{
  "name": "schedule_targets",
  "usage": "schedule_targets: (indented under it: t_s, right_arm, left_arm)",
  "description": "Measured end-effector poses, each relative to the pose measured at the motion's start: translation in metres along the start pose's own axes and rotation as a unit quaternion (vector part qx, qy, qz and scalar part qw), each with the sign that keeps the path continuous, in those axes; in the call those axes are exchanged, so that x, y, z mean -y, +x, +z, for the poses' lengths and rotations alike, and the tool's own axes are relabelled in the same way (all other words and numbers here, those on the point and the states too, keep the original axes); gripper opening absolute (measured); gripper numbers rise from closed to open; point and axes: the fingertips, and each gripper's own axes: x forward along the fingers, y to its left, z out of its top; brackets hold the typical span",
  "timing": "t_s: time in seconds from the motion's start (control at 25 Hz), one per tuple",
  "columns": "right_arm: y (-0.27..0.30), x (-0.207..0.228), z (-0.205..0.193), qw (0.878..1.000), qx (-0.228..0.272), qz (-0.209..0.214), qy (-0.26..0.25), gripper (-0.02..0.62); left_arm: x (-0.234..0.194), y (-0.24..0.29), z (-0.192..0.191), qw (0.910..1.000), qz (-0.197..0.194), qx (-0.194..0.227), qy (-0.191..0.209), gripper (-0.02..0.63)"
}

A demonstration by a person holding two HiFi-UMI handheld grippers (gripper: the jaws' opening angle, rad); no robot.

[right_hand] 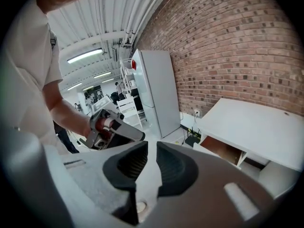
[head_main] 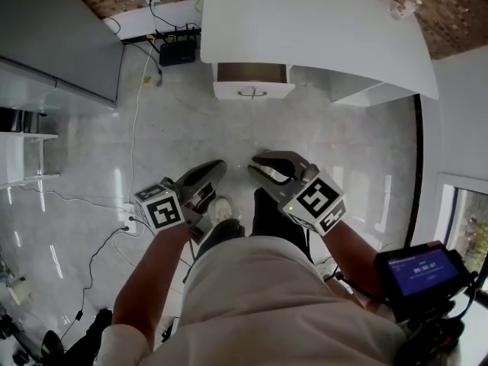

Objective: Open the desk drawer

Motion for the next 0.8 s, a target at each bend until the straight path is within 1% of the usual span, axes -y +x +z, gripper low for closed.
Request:
schedule_targets:
  t_s: [0.12, 0.2, 0.32, 0.44, 0.6, 0.8]
  right_arm:
    - [-0.013, -0.022, 0.019, 1.0, 0.018, -0.01, 0.002, 0.06]
    - [-0.022, -0.037, 0.034, 0.999, 0.029, -0.017, 0.0, 0.054]
    - [-0.03, -0.047, 0.037, 0.999, 0.048, -0.022, -0.011, 0.024]
    - [-0.041, -0.056, 0.041, 0.997, 0.063, -0.023, -0.022, 0.003]
    - [-0.051, -0.07, 0.049, 0.997, 0.068, -0.021, -0.036, 0.003]
    - [-0.058, -0.088, 0.051, 0.996, 0.066, -0.019, -0.051, 0.003]
  left_arm:
    - [0.044, -0.016, 0.005, 0.999, -0.031, -0.01, 0.03, 0.001]
    - [0.073, -0.029, 0.01, 0.9963, -0.041, -0.023, 0.072, 0.0]
    - [0.101, -0.032, 0.0, 0.988, -0.053, -0.054, 0.135, 0.002]
    - [0.127, -0.032, -0.01, 0.9784, -0.064, -0.078, 0.18, 0.002]
    - [0.151, -0.033, -0.017, 0.9703, -0.078, -0.091, 0.21, 0.002]
    - [0.16, -0.038, -0.026, 0.9672, -0.088, -0.093, 0.219, 0.002]
